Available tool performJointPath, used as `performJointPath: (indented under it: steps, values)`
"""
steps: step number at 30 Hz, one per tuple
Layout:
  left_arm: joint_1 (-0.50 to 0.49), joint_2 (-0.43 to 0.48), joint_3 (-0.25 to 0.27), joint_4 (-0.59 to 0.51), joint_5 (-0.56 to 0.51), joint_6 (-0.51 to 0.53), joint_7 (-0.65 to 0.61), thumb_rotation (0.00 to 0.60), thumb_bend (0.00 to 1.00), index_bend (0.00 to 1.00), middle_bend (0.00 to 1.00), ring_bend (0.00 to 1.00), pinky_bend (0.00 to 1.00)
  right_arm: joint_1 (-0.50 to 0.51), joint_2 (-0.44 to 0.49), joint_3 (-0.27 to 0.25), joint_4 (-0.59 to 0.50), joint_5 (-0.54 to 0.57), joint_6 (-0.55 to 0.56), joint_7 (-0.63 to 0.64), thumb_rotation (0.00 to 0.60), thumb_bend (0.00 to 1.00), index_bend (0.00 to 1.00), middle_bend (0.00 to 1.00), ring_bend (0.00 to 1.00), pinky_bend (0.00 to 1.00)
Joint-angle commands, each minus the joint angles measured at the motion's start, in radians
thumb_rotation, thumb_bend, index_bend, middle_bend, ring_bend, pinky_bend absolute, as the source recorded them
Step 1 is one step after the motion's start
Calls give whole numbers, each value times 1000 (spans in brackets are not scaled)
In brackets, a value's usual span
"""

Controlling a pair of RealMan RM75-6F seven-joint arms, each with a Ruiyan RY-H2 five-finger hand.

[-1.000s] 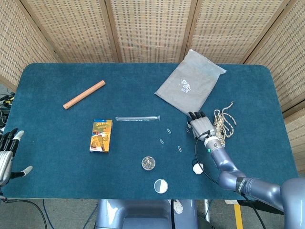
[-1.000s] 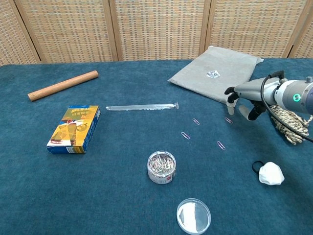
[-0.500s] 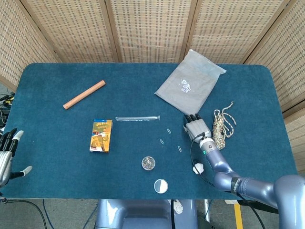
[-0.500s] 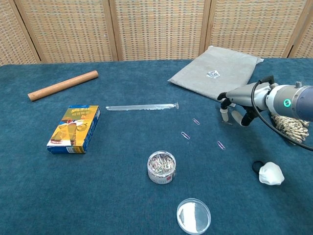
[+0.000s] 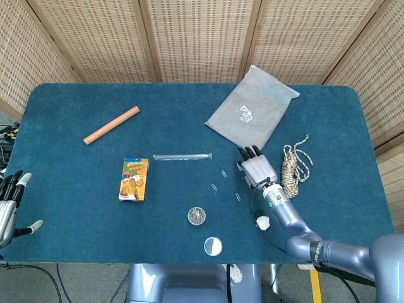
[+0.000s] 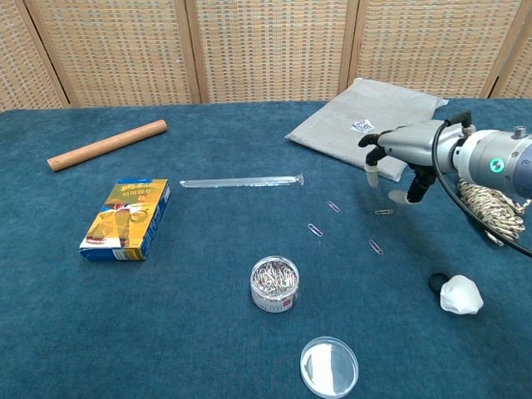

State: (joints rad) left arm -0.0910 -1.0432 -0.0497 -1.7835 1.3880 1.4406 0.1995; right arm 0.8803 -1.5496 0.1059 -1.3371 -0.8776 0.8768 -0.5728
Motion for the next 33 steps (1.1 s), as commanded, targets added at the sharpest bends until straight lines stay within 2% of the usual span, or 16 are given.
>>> performJointPath:
  steps: [1, 13, 21, 33]
  values:
    - [0, 1, -1, 1, -1, 0, -2, 600, 0, 0, 0, 0, 0, 1, -18, 9, 28, 25, -21, 1, 600, 302, 378, 0, 0, 0]
    - [-4, 4, -4, 4, -12, -9, -13, 600, 0, 0, 0, 0, 0, 15, -69, 24, 94, 61, -57, 11, 600, 302, 411, 0, 0, 0]
    - [-4, 6, -4, 7, -14, -10, -19, 600, 0, 0, 0, 0, 0, 14, -92, 26, 131, 55, -57, 16, 600, 302, 488, 0, 0, 0]
    - [-5, 6, -3, 7, -14, -10, -20, 600, 0, 0, 0, 0, 0, 17, -112, 28, 162, 66, -80, 13, 600, 302, 489, 0, 0, 0]
